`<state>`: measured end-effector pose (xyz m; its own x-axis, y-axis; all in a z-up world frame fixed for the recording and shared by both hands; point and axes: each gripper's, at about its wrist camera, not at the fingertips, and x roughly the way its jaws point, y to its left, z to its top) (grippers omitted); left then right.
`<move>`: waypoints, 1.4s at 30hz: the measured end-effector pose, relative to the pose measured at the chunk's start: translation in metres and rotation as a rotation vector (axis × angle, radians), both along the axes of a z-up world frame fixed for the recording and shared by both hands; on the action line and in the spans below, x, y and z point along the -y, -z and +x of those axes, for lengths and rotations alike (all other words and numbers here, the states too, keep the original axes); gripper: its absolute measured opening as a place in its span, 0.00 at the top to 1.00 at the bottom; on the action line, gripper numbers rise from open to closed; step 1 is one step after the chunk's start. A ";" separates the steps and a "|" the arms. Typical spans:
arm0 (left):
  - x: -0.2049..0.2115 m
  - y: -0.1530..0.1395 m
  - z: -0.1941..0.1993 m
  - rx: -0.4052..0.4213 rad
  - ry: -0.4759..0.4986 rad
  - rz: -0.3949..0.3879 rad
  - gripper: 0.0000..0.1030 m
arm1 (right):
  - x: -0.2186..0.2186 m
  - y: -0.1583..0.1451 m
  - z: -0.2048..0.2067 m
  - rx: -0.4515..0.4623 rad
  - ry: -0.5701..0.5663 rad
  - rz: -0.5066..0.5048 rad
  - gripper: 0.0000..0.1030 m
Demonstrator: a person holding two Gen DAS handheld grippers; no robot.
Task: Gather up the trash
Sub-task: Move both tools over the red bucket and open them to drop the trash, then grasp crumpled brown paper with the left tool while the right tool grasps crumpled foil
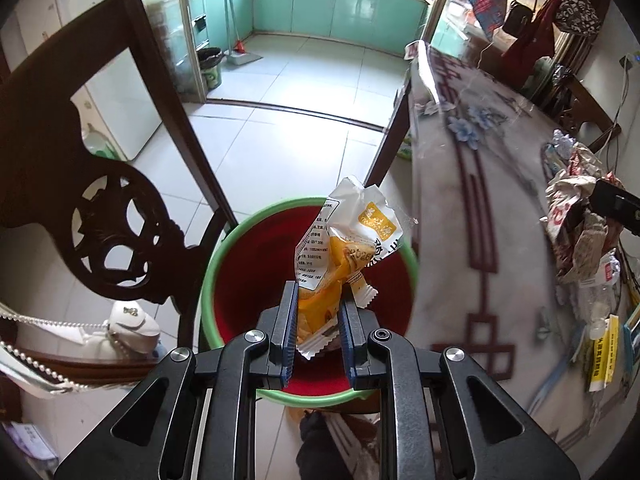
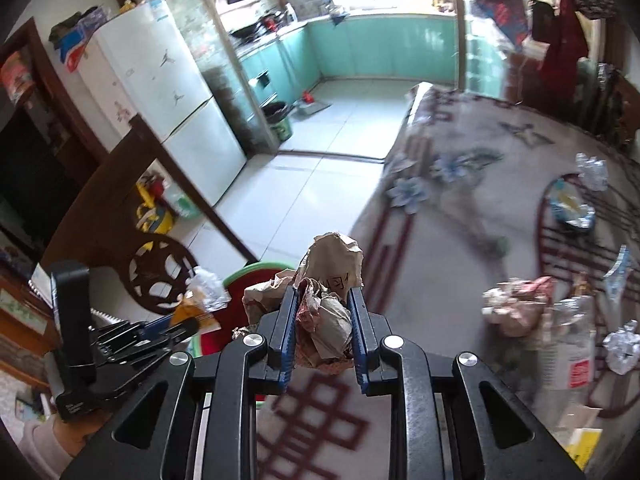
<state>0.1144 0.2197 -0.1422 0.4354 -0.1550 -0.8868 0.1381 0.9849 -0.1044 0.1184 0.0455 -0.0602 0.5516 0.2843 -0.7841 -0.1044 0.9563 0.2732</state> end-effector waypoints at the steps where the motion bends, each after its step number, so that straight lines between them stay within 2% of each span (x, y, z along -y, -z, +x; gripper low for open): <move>1: -0.003 0.003 0.001 -0.007 -0.004 0.000 0.82 | -0.007 0.005 0.003 -0.012 -0.013 0.006 0.80; 7: -0.019 0.015 0.002 -0.041 -0.021 -0.008 0.82 | -0.039 0.026 0.012 -0.063 -0.064 -0.004 0.80; 14: -0.030 0.022 0.007 -0.064 -0.031 -0.018 0.82 | -0.055 0.034 0.019 -0.082 -0.093 -0.017 0.78; 16: -0.032 0.022 0.009 -0.065 -0.040 -0.025 0.75 | -0.055 0.034 0.021 -0.080 -0.090 -0.019 0.69; 17: -0.034 0.023 0.009 -0.064 -0.045 -0.030 0.72 | -0.056 0.033 0.021 -0.078 -0.088 -0.020 0.68; 19: -0.038 0.021 0.010 -0.058 -0.060 -0.040 0.50 | -0.057 0.032 0.022 -0.076 -0.088 -0.017 0.66; 20: -0.039 0.020 0.009 -0.050 -0.068 -0.045 0.48 | -0.057 0.032 0.022 -0.076 -0.089 -0.016 0.66; 27: -0.042 0.015 0.010 -0.034 -0.076 -0.044 0.46 | -0.060 0.028 0.020 -0.061 -0.100 -0.007 0.56; 33: -0.041 0.013 0.008 -0.030 -0.082 -0.040 0.46 | -0.055 0.021 0.013 -0.043 -0.096 -0.004 0.54; 38: -0.028 0.009 0.006 -0.022 -0.061 -0.037 0.46 | -0.036 0.015 0.002 -0.029 -0.061 -0.003 0.53; 42: -0.008 0.005 0.003 -0.014 -0.024 -0.037 0.46 | -0.002 0.007 -0.014 -0.011 -0.001 -0.024 0.53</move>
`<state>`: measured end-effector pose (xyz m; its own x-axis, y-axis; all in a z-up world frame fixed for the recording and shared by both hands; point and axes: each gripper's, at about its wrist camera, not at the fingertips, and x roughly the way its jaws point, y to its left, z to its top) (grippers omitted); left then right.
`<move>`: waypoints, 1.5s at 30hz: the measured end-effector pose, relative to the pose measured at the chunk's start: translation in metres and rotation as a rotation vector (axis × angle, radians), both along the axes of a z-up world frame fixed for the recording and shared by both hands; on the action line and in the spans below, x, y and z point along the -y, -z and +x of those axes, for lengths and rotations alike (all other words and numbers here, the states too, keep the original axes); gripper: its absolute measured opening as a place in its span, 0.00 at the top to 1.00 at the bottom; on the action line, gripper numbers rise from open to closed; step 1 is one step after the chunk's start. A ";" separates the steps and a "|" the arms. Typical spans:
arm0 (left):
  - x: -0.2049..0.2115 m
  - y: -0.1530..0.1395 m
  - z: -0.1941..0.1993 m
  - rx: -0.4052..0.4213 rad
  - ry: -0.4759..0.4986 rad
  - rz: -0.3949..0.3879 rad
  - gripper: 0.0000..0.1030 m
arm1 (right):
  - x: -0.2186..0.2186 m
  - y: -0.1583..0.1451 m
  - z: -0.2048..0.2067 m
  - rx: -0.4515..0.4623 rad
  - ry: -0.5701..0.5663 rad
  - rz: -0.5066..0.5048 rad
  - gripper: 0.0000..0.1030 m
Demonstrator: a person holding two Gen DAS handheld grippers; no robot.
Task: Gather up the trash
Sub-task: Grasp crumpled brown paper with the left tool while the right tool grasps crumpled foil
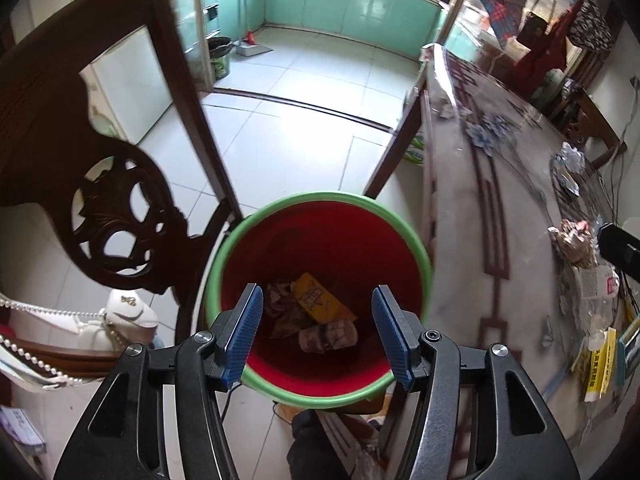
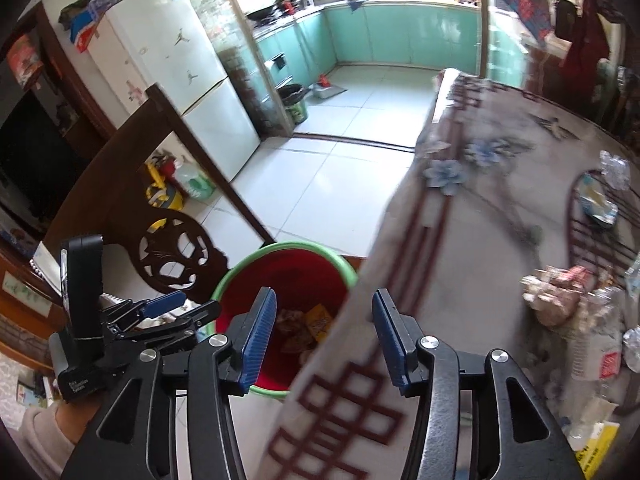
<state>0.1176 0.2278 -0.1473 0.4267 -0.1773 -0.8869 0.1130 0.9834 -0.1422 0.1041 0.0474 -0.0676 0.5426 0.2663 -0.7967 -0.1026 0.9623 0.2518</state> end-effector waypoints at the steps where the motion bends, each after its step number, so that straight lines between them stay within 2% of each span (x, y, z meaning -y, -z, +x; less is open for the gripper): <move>1: 0.004 -0.001 -0.001 0.001 0.009 -0.001 0.46 | 0.010 -0.002 -0.004 0.003 0.016 -0.007 0.52; 6: 0.043 -0.007 -0.009 0.015 0.082 -0.010 0.44 | 0.093 -0.012 -0.034 0.013 0.176 -0.064 0.48; 8: 0.056 -0.009 -0.012 0.021 0.098 -0.016 0.39 | 0.138 -0.017 -0.047 0.020 0.257 -0.114 0.44; 10: 0.072 -0.013 -0.016 0.028 0.114 -0.022 0.30 | 0.186 -0.018 -0.059 0.017 0.343 -0.171 0.36; 13: 0.100 -0.020 -0.025 0.048 0.143 -0.025 0.20 | 0.248 -0.006 -0.070 -0.029 0.432 -0.224 0.34; 18: 0.149 -0.027 -0.039 0.058 0.197 -0.028 0.20 | 0.321 0.035 -0.072 -0.143 0.464 -0.239 0.34; 25: 0.203 -0.040 -0.056 0.074 0.215 -0.046 0.20 | 0.344 0.076 -0.065 -0.195 0.375 -0.241 0.34; 32: 0.244 -0.050 -0.050 0.113 0.236 -0.022 0.18 | 0.355 0.095 -0.056 -0.198 0.344 -0.212 0.34; 36: 0.269 -0.040 -0.034 0.112 0.250 0.027 0.18 | 0.360 0.097 -0.054 -0.193 0.330 -0.183 0.34; 42: 0.312 -0.005 -0.004 0.053 0.316 0.116 0.18 | 0.365 0.097 -0.053 -0.195 0.328 -0.137 0.34; 45: 0.323 0.005 0.005 0.026 0.316 0.107 0.18 | 0.367 0.095 -0.052 -0.186 0.318 -0.122 0.34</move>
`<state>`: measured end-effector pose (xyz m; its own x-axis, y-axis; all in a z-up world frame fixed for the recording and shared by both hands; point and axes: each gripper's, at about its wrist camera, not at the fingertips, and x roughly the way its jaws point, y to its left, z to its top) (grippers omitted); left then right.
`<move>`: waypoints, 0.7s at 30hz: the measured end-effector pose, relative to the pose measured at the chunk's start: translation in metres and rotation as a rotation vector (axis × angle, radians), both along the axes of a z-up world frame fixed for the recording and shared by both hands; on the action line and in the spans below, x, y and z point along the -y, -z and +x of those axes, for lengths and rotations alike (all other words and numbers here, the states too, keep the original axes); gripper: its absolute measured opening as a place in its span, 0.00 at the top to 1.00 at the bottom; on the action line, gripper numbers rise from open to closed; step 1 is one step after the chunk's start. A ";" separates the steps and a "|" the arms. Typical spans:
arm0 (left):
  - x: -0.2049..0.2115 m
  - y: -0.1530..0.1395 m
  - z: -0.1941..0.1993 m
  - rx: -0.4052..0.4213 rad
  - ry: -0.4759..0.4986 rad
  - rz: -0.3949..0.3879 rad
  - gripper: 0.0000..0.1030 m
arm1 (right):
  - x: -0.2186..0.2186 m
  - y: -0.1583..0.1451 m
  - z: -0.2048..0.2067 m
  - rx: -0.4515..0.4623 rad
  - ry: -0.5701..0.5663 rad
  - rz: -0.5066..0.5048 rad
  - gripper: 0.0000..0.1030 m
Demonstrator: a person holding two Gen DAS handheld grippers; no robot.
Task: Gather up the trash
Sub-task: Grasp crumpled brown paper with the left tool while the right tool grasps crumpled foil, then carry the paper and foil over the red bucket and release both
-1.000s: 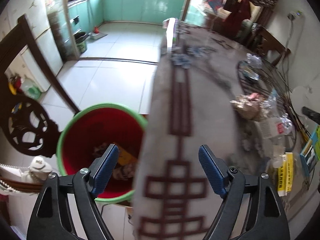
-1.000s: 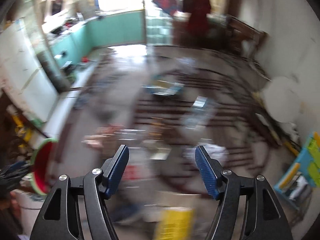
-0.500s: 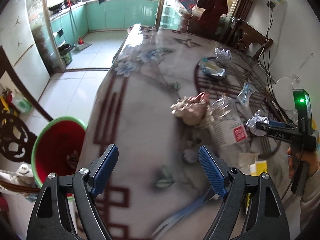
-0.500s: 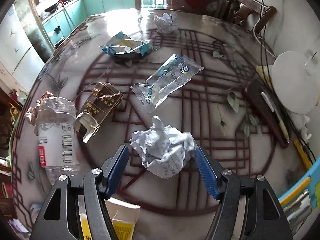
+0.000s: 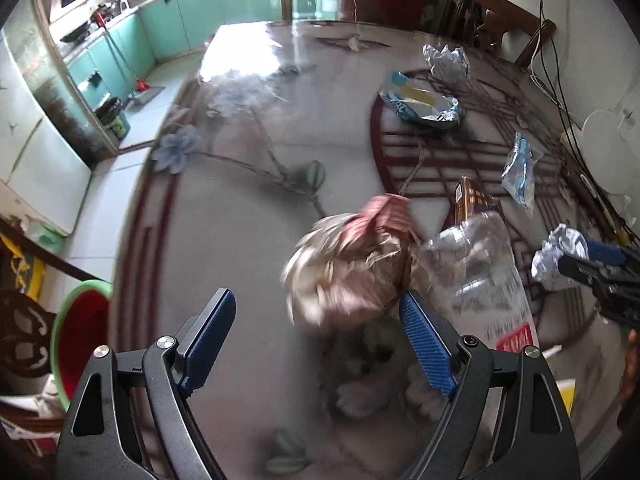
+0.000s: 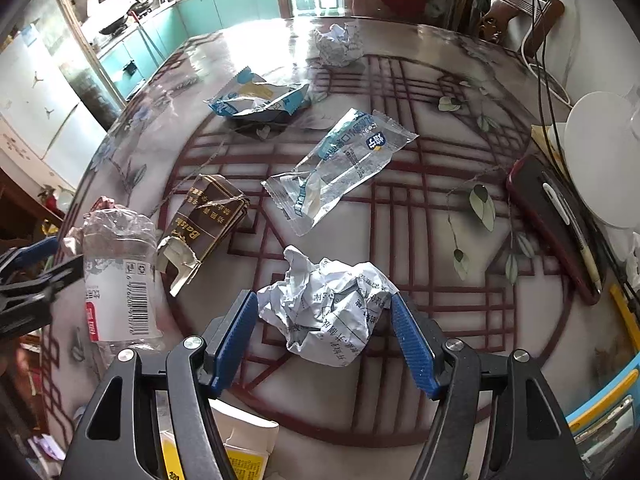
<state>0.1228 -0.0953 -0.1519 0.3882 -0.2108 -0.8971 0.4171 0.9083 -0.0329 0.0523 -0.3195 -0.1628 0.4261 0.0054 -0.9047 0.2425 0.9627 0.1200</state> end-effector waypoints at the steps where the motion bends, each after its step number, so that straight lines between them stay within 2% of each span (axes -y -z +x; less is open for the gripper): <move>1: 0.003 0.002 0.003 -0.004 -0.003 0.003 0.18 | 0.000 0.000 0.000 0.003 -0.004 0.000 0.34; 5: 0.006 0.007 0.015 -0.024 -0.030 -0.009 0.20 | -0.001 0.003 0.004 -0.002 -0.027 0.001 0.34; 6: 0.005 0.008 0.018 -0.034 -0.042 -0.017 0.32 | -0.001 0.004 0.005 -0.005 -0.029 0.005 0.34; 7: 0.003 0.009 0.020 -0.044 -0.052 -0.023 0.50 | -0.001 0.005 0.005 -0.005 -0.029 0.008 0.34; 11: 0.000 0.010 0.024 -0.063 -0.063 -0.039 0.62 | 0.000 0.010 0.005 -0.018 -0.019 0.031 0.34; 12: -0.002 0.007 0.022 -0.050 -0.063 -0.039 0.70 | 0.001 0.011 0.005 -0.024 -0.013 0.032 0.34; 17: -0.020 -0.010 0.009 -0.008 -0.095 -0.068 0.71 | 0.002 -0.004 -0.005 0.023 0.007 0.024 0.34; 21: -0.036 -0.024 -0.010 0.014 -0.116 -0.095 0.71 | 0.005 0.000 -0.005 -0.001 0.027 0.038 0.34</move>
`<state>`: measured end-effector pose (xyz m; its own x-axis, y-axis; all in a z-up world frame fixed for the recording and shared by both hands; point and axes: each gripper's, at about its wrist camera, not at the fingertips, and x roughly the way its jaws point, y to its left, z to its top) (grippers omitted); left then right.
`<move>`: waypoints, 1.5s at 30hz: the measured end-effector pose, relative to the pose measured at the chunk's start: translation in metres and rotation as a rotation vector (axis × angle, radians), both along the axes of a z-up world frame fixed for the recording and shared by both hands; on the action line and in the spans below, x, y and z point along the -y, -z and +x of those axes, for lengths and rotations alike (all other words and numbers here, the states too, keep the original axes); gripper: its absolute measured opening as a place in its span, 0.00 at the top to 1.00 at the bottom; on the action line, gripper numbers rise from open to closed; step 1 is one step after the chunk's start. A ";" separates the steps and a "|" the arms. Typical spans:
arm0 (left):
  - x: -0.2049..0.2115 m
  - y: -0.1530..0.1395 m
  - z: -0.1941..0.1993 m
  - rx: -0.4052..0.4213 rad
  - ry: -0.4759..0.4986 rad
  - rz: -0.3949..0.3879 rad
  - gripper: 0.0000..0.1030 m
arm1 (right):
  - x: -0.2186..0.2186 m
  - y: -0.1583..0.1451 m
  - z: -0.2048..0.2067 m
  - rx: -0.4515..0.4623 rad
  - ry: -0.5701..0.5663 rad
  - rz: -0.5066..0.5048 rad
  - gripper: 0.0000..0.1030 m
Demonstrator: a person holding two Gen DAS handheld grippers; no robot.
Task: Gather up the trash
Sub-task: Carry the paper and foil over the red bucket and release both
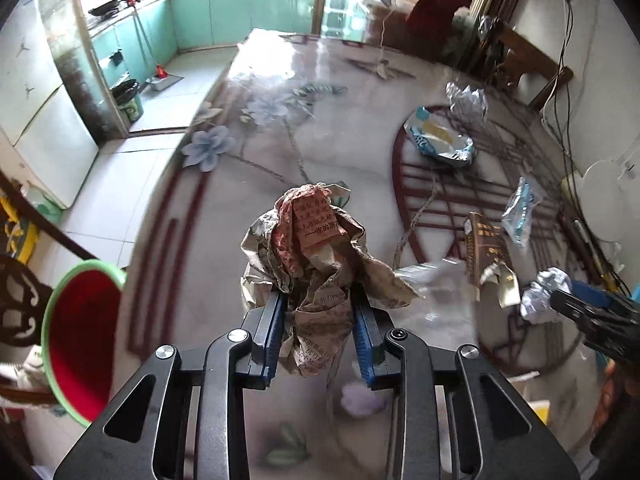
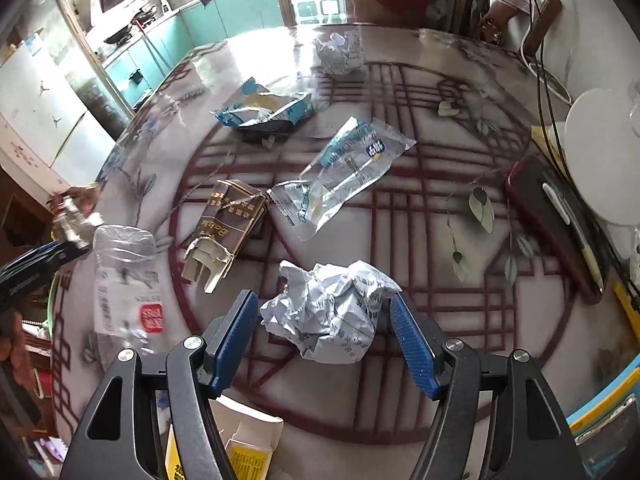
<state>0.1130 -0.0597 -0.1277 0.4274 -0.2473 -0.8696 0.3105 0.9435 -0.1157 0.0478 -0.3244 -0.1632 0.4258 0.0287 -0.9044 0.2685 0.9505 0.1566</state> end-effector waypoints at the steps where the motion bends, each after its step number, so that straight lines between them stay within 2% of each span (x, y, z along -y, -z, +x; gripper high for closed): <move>1: -0.004 -0.003 -0.004 0.001 -0.005 -0.006 0.71 | 0.002 0.004 0.000 -0.014 0.016 0.014 0.34; 2: -0.008 -0.006 -0.010 0.001 -0.012 -0.013 0.70 | 0.005 0.007 -0.001 -0.018 0.033 0.045 0.36; 3: -0.012 -0.008 -0.013 0.002 -0.021 -0.019 0.70 | 0.006 0.009 -0.002 -0.014 0.041 0.075 0.50; 7: -0.027 -0.014 -0.024 0.000 -0.055 -0.032 0.70 | 0.007 0.008 -0.006 -0.001 0.060 0.104 0.55; 17: -0.059 -0.024 -0.047 0.008 -0.115 -0.054 0.69 | -0.016 -0.044 -0.023 0.123 0.032 0.085 0.55; 31: -0.082 -0.032 -0.060 0.037 -0.089 -0.056 0.69 | -0.078 -0.102 -0.036 0.201 -0.035 0.017 0.54; 45: -0.145 -0.031 -0.047 0.040 -0.111 -0.063 0.69 | -0.162 -0.128 -0.020 0.224 -0.093 -0.016 0.54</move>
